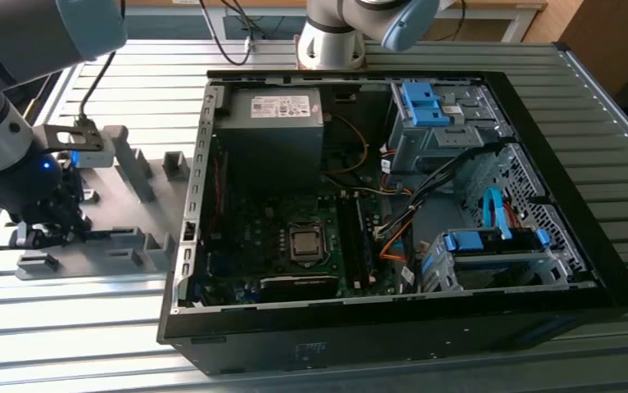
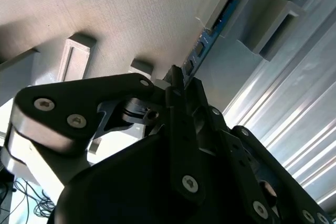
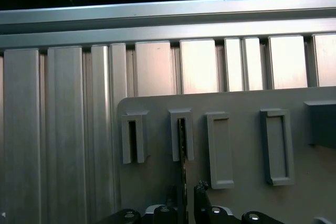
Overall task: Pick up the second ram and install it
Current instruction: 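Pick up the second ram and move it above second insertion slot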
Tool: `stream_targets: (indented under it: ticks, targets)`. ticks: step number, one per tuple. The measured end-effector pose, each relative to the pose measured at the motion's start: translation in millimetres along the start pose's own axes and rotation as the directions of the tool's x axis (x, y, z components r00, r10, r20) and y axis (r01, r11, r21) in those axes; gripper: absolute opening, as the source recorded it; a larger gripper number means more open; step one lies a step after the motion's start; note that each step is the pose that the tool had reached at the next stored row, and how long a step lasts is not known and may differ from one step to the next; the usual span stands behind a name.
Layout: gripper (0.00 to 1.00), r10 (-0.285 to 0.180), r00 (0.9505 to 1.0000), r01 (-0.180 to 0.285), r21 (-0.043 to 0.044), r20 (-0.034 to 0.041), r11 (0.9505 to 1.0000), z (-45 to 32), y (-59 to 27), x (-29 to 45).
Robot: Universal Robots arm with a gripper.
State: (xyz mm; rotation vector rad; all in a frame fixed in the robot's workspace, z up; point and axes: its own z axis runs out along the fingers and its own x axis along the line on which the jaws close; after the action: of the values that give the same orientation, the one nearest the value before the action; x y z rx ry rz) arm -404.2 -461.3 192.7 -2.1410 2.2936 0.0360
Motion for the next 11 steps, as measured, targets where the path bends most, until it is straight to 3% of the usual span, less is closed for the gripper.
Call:
stream_targets:
  ticks: [1, 2, 11]
  targets:
    - [0.27, 0.000, 1.0000, 0.000, 0.0000, 0.0000, 1.0000, 0.2, 0.0, 0.0]
    - [0.20, 0.000, 1.0000, 0.000, 0.0001, 0.0001, 1.0000, 0.5, 0.0, 0.0]
    - [0.20, 0.000, 1.0000, 0.000, 0.0000, 0.0000, 1.0000, 3.3, 0.1, 0.1]
